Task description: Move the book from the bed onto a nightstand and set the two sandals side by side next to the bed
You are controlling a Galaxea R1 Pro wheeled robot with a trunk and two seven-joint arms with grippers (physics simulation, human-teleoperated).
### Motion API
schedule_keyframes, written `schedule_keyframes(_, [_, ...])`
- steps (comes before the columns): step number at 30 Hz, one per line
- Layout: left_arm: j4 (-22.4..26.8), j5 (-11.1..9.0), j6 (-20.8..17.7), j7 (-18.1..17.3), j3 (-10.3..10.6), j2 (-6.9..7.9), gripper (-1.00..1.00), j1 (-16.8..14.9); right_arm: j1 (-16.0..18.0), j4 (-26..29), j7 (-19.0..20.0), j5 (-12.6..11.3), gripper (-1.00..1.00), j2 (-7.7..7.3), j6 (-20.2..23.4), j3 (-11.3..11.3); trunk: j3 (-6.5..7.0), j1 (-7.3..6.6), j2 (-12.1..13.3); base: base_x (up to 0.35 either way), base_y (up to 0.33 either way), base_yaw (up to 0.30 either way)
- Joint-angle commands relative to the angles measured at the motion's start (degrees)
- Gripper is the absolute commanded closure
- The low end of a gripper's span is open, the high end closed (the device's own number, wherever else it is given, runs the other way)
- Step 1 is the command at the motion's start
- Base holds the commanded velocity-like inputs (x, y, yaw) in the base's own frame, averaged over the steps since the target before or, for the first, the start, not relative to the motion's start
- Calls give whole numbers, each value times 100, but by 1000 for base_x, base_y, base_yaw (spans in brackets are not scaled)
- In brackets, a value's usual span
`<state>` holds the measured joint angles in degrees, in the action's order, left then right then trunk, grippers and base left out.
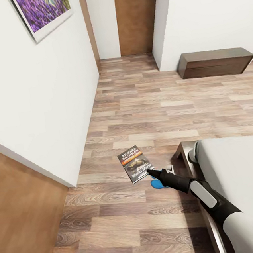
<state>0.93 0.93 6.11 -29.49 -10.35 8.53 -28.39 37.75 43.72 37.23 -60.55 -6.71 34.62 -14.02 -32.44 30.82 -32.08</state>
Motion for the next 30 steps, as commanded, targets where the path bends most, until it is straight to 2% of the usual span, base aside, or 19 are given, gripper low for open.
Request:
schedule_keyframes(1, [-9,12,37,168,-28,-72,-100,-1,3,5,-5,-71,100,-6,36,-13,-5,2,-6,0,0,296])
schedule_keyframes(3, [-3,34,114,618,-24,-256,-100,10,3,4,-5,-71,100,-6,36,-13,-5,2,-6,0,0,296])
schedule_keyframes(6, [26,51,173,887,-10,-360,-100,16,4,4,-5,-71,100,-6,36,-13,-5,2,-6,0,0,296])
schedule_keyframes(10, [258,55,182,1054,-3,-385,-100,17,3,4,-5,-71,100,-6,36,-13,-5,2,-6,0,0,296])
schedule_keyframes(13, [434,52,193,1441,-2,-409,-100,18,3,4,-5,-71,100,-6,36,-13,-5,2,-6,0,0,296])
schedule_keyframes(15, [468,51,295,1574,-2,-432,-100,18,2,4,-5,-71,100,-6,36,-13,-5,2,-6,0,0,296])
schedule_keyframes(16, [468,52,361,1592,-2,-441,-100,18,3,4,-5,-66,100,-6,36,-13,-5,2,-6,0,0,296])
schedule_keyframes(17, [433,64,805,1633,-7,-490,-100,18,2,4,-5,-36,100,-6,36,-13,-5,2,-6,0,0,296])
schedule_keyframes(19, [284,82,1197,1646,-3,-528,-100,18,4,4,-5,46,100,-6,36,-13,-5,2,-6,0,0,296])
schedule_keyframes(24, [78,249,1458,1659,10,-573,-100,18,3,0,-5,218,100,-6,36,-8,-5,2,-6,0,0,252])
schedule_keyframes(30, [36,258,1487,1665,-1,-588,-100,18,4,-12,-5,243,100,-6,36,2,-5,2,-6,0,0,42])
